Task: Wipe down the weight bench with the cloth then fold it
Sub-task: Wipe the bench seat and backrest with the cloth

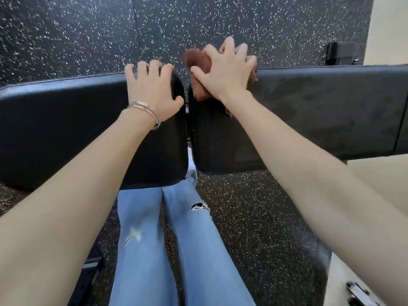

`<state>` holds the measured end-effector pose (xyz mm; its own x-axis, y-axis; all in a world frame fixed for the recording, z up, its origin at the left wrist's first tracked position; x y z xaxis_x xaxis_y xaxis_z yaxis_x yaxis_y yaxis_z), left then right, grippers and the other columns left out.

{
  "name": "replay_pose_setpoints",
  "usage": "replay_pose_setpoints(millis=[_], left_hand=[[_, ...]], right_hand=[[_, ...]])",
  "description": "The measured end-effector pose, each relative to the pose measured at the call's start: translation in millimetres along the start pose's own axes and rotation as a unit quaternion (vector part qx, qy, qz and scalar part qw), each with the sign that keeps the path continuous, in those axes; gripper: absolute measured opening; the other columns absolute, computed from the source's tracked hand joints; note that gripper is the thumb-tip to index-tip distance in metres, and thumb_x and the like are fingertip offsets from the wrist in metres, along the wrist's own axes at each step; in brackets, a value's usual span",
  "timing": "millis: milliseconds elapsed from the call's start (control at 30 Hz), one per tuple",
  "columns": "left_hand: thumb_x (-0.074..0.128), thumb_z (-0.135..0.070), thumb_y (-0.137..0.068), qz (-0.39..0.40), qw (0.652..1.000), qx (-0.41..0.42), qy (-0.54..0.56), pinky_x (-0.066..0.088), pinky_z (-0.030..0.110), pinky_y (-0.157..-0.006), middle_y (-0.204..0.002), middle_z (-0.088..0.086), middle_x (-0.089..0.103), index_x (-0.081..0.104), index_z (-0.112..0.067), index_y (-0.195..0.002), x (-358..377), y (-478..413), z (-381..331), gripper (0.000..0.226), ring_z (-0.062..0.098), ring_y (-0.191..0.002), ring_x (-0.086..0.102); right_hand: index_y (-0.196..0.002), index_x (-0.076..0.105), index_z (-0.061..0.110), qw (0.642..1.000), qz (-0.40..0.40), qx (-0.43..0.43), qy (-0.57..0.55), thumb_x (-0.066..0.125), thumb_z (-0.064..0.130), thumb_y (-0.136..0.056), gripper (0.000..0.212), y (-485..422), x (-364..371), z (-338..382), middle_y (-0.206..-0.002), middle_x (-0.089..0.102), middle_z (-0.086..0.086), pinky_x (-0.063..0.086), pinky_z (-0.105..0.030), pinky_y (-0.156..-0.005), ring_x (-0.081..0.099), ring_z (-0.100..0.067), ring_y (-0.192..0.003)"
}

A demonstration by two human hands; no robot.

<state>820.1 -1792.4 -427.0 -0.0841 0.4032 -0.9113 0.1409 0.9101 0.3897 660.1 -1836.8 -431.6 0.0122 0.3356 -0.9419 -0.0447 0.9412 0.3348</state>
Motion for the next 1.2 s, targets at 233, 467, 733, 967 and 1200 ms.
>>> replay_pose_setpoints(millis=[233, 467, 733, 967, 1200], left_hand=[[0.056, -0.045, -0.08, 0.031, 0.999, -0.006, 0.011, 0.019, 0.049, -0.107, -0.135, 0.013, 0.043, 0.04, -0.016, -0.135, -5, -2, 1, 0.065, 0.034, -0.123, 0.038], [0.057, -0.044, -0.08, 0.046, 0.999, -0.007, 0.008, 0.019, 0.05, -0.108, -0.135, 0.012, 0.043, 0.04, -0.016, -0.136, -5, -1, 1, 0.064, 0.035, -0.124, 0.037], [0.056, -0.042, -0.079, 0.022, 0.999, -0.015, 0.017, 0.018, 0.051, -0.109, -0.131, 0.014, 0.045, 0.043, -0.013, -0.132, -3, 0, -1, 0.062, 0.035, -0.121, 0.038], [0.056, -0.048, -0.082, 0.05, 0.999, 0.022, 0.005, 0.022, 0.047, -0.104, -0.137, 0.011, 0.042, 0.037, -0.017, -0.137, -2, -4, 6, 0.066, 0.033, -0.123, 0.037], [0.054, -0.049, -0.085, 0.054, 0.998, 0.028, 0.002, 0.021, 0.05, -0.108, -0.141, 0.01, 0.038, 0.032, -0.016, -0.141, 0, -2, 5, 0.068, 0.034, -0.125, 0.035]], right_hand=[[-0.114, 0.054, 0.035, 0.997, -0.026, -0.059, 0.038, 0.048, 0.049, -0.077, 0.04, 50, 6, 7, -0.126, 0.049, -0.009, 0.029, -0.043, -0.082, 0.043, -0.036, -0.109], [-0.098, 0.067, 0.026, 0.986, -0.114, -0.123, -0.01, 0.061, 0.04, -0.073, 0.029, 118, 26, -24, -0.089, 0.059, -0.011, 0.038, -0.04, -0.068, 0.054, -0.032, -0.08], [-0.102, 0.062, 0.029, 0.995, -0.075, 0.042, -0.04, 0.048, 0.049, -0.085, 0.029, 81, 15, 6, -0.101, 0.056, -0.007, 0.033, -0.041, -0.073, 0.05, -0.031, -0.095], [-0.104, 0.059, 0.027, 0.994, -0.053, -0.091, 0.024, 0.046, 0.046, -0.079, 0.034, 28, 2, 2, -0.107, 0.056, -0.01, 0.033, -0.042, -0.077, 0.051, -0.031, -0.099], [-0.114, 0.055, 0.033, 0.969, -0.053, 0.237, -0.049, 0.048, 0.053, -0.08, 0.04, 55, -2, -113, -0.114, 0.051, -0.007, 0.036, -0.04, -0.087, 0.047, -0.03, -0.109]])
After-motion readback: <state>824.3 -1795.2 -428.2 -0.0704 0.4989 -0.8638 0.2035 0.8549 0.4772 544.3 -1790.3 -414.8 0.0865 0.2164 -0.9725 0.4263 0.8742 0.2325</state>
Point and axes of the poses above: each hand's wrist, its own y-axis away from the middle knuckle, its own x-axis out of the palm, z = x × y, the point moved 3 cm from there along -y, towards the middle knuckle
